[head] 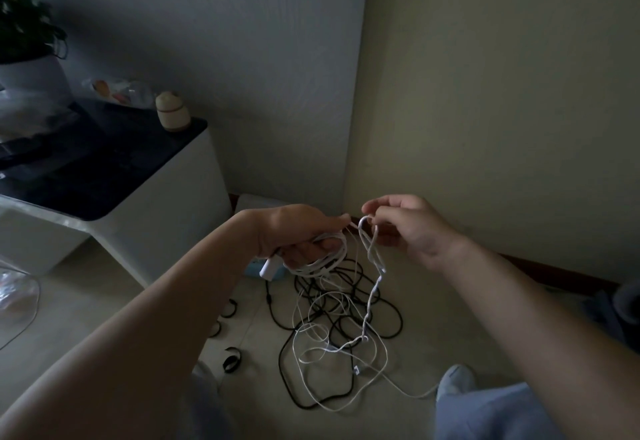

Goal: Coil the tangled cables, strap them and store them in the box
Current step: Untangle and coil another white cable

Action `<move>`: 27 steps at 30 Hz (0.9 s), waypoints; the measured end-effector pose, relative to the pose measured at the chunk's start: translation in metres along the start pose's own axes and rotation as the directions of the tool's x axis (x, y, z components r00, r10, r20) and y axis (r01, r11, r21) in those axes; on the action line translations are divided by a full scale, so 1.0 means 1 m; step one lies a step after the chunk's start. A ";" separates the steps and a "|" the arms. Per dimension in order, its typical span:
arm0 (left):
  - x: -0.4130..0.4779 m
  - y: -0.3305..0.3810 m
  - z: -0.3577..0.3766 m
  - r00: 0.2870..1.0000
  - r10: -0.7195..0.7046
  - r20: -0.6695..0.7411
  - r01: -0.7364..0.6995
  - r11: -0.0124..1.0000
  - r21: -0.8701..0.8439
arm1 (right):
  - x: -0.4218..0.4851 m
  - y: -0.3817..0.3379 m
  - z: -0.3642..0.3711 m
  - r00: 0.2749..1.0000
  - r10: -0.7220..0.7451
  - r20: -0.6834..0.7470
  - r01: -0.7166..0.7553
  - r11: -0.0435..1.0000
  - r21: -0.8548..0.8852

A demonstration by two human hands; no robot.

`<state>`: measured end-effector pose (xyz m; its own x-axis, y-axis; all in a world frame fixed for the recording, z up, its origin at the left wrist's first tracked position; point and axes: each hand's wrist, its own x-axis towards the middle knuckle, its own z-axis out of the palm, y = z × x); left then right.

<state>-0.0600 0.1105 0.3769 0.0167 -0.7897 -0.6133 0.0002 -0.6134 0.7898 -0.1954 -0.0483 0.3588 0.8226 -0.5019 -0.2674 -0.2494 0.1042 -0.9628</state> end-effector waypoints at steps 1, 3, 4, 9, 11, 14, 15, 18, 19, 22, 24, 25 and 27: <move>0.001 -0.001 0.000 1.000 0.009 0.000 -0.009 1.000 -0.008 | 0.000 -0.001 -0.001 1.000 0.001 0.002 -0.001 1.000 0.031; 0.003 -0.002 0.000 1.000 0.013 0.001 -0.013 0.999 -0.036 | -0.001 -0.002 -0.002 1.000 -0.010 -0.007 0.011 0.995 0.097; 0.004 -0.003 0.001 1.000 0.016 -0.004 -0.016 0.999 -0.049 | -0.001 -0.003 -0.002 1.000 -0.021 -0.019 0.023 0.992 0.122; 0.015 -0.005 0.009 0.955 0.091 -0.282 -0.090 0.996 0.014 | 0.000 -0.006 -0.002 0.991 -0.107 -0.081 0.117 0.986 0.120; 0.021 -0.007 0.014 0.900 0.187 -0.393 -0.159 0.982 0.103 | -0.001 -0.007 -0.001 0.988 -0.131 -0.083 0.142 0.978 0.152; 0.028 -0.011 0.020 0.860 0.243 -0.449 -0.302 0.951 -0.063 | -0.002 -0.010 0.002 0.986 -0.132 -0.106 0.157 0.945 0.285; 0.029 -0.011 0.022 0.857 0.242 -0.455 -0.335 0.933 -0.134 | -0.001 -0.011 0.002 0.985 -0.125 -0.118 0.159 0.922 0.352; 0.032 -0.011 0.026 0.811 0.264 -0.522 -0.380 0.916 -0.128 | 0.000 -0.016 -0.003 0.985 -0.078 -0.155 0.150 0.832 0.535; 0.032 -0.011 0.029 0.787 0.285 -0.547 -0.393 0.915 -0.089 | 0.000 -0.017 -0.004 0.986 -0.058 -0.158 0.140 0.806 0.576; 0.037 -0.009 0.038 0.727 0.337 -0.598 -0.413 0.911 0.013 | 0.001 -0.015 -0.003 0.989 -0.043 -0.139 0.123 0.762 0.636; 0.041 -0.007 0.041 0.654 0.360 -0.666 -0.405 0.910 0.095 | 0.002 -0.012 0.000 0.990 -0.046 -0.137 0.125 0.743 0.657; 0.043 -0.006 0.040 0.619 0.376 -0.690 -0.406 0.905 0.129 | 0.004 -0.011 0.000 0.988 -0.045 -0.149 0.133 0.738 0.661; 0.043 -0.006 0.038 0.589 0.410 -0.696 -0.414 0.893 0.176 | 0.005 -0.009 -0.002 0.983 -0.064 -0.171 0.161 0.746 0.646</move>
<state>-0.0970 0.0799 0.3454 0.7056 -0.7079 -0.0303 -0.1826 -0.2230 0.9576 -0.1898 -0.0532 0.3661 0.7374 -0.6468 -0.1948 0.2761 0.5518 -0.7869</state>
